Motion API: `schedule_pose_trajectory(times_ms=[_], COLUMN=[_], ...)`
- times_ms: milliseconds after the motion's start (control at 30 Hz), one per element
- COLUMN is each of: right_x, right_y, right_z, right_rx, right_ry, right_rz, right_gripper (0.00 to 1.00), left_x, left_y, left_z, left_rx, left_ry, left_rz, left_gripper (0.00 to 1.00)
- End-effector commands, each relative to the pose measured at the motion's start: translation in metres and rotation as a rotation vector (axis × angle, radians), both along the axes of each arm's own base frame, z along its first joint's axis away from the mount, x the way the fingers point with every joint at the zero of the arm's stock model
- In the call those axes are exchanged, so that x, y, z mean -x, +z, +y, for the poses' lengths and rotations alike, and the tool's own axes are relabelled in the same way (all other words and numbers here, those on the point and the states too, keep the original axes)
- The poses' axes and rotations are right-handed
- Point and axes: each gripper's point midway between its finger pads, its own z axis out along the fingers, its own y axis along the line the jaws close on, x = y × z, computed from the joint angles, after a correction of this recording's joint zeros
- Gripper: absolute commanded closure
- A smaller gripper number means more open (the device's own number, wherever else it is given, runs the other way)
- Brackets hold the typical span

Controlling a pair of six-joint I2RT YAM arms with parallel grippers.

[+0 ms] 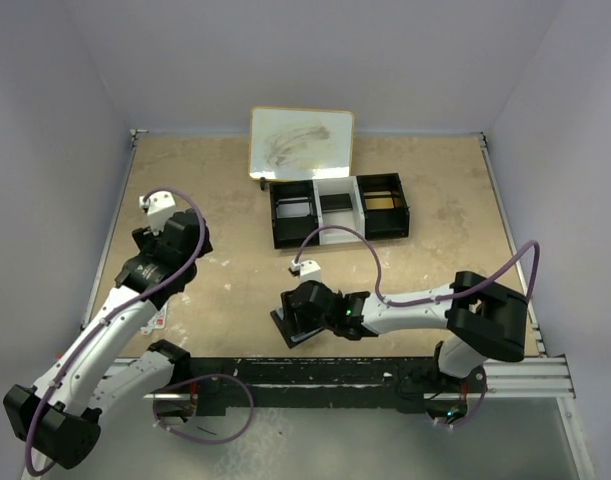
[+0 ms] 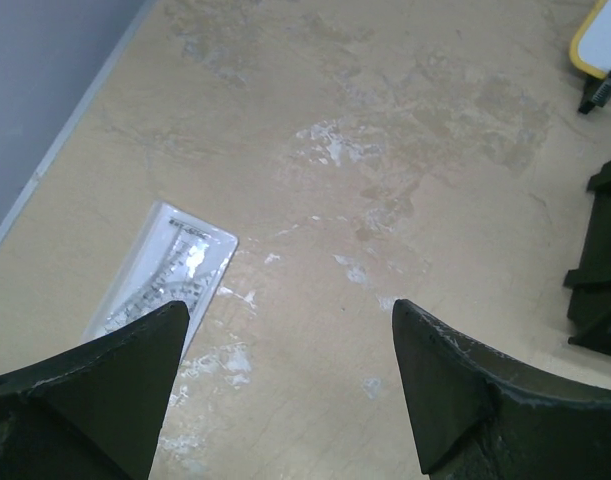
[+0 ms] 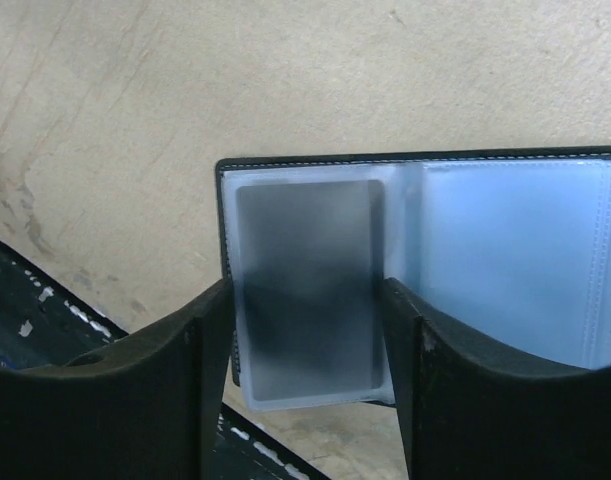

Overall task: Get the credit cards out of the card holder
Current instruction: Adjust the card holder at the center of the board.

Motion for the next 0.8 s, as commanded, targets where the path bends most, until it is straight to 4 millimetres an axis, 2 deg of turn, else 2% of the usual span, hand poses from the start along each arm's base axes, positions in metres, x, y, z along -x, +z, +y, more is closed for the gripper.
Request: schedule_pose_trajectory(times_ms=[0, 133, 300, 433, 467, 600, 767], right_x=[0.001, 0.000, 0.002, -0.011, -0.009, -0.007, 0.001], right_y=[-0.003, -0.009, -0.007, -0.021, -0.027, -0.047, -0.050], right_z=[-0.002, -0.010, -0.007, -0.021, -0.025, -0.031, -0.029], right_rx=[-0.092, -0.032, -0.030, 0.122, 0.152, 0.226, 0.198], right_ry=[0.011, 0.021, 0.063, -0.001, -0.018, -0.020, -0.005], right_rz=[0.073, 0.085, 0.082, 0.063, 0.085, 0.105, 0.132], right_gripper=[0.33, 0.29, 0.26, 0.27, 0.26, 0.29, 0.37], left_x=[0.002, 0.009, 0.014, 0.013, 0.013, 0.012, 0.012], left_y=[0.000, -0.009, -0.002, -0.003, -0.004, -0.004, -0.004], left_z=[-0.015, -0.030, -0.019, -0.017, -0.017, -0.013, -0.011], left_rx=[0.100, 0.217, 0.198, 0.193, 0.191, 0.176, 0.169], left_ry=[-0.052, -0.093, -0.046, -0.032, -0.028, -0.011, 0.003], left_rz=[-0.007, -0.028, -0.048, -0.052, -0.053, -0.053, -0.056], left_gripper=[0.20, 0.20, 0.20, 0.20, 0.20, 0.20, 0.20])
